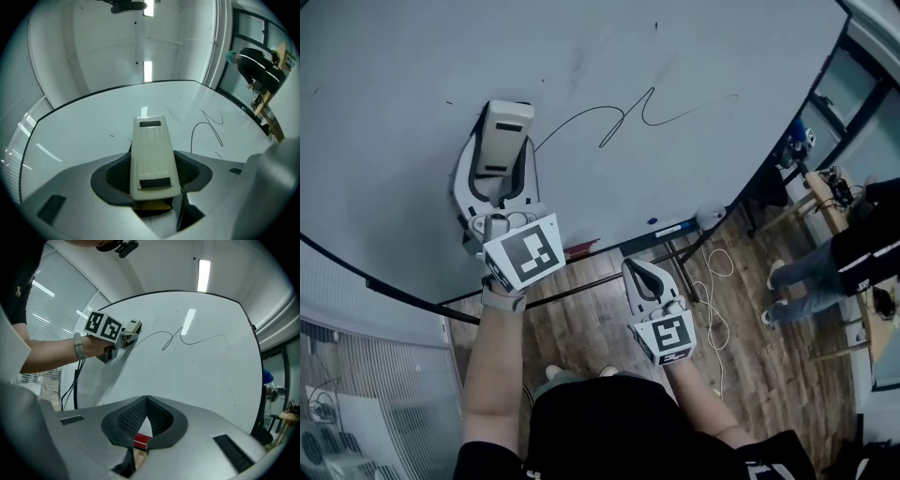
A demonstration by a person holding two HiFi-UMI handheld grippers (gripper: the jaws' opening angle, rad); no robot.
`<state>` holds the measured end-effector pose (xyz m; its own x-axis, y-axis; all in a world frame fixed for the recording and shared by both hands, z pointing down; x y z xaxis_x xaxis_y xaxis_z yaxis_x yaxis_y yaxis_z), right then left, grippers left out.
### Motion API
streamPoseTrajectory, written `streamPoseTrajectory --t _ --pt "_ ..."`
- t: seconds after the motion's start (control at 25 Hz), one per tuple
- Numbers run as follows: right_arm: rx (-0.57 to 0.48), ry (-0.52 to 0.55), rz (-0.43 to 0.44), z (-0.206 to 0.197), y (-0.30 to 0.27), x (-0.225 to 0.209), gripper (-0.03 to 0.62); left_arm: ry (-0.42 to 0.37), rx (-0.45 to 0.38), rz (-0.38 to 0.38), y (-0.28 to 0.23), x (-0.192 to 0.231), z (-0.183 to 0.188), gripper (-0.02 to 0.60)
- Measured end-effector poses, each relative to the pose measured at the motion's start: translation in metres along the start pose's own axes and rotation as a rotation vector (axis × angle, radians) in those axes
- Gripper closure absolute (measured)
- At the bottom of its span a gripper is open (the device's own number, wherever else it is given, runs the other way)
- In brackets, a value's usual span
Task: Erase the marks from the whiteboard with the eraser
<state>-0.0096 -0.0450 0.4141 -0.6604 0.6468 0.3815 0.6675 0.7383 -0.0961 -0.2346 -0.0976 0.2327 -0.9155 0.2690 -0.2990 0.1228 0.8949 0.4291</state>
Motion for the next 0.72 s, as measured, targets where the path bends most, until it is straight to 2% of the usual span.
streamPoseTrajectory --t 0.4,0.52,0.72 --pt "0.018 0.009 0.018 0.016 -0.029 0.037 0.568 -0.008 0.116 -0.027 0.052 0.012 -0.078 0.31" --pt "0.017 0.017 0.016 0.024 -0.042 0.049 0.568 0.011 0.127 -0.054 0.063 0.015 -0.092 0.31" --pt "0.016 0.037 -0.006 0.028 -0.059 0.059 0.568 0.042 0.104 -0.095 0.066 0.019 -0.096 0.31"
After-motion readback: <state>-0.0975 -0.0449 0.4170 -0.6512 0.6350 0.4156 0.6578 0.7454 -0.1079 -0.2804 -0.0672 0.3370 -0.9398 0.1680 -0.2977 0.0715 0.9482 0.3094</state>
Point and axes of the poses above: the fingertips, and each gripper's own axes: y backward along the fingers, x to its left, z out of its top, the point moved 7 cm from there along y, backward along the fingers, and after that the axes turned 15 degrees about y, right-handed, at the moved point
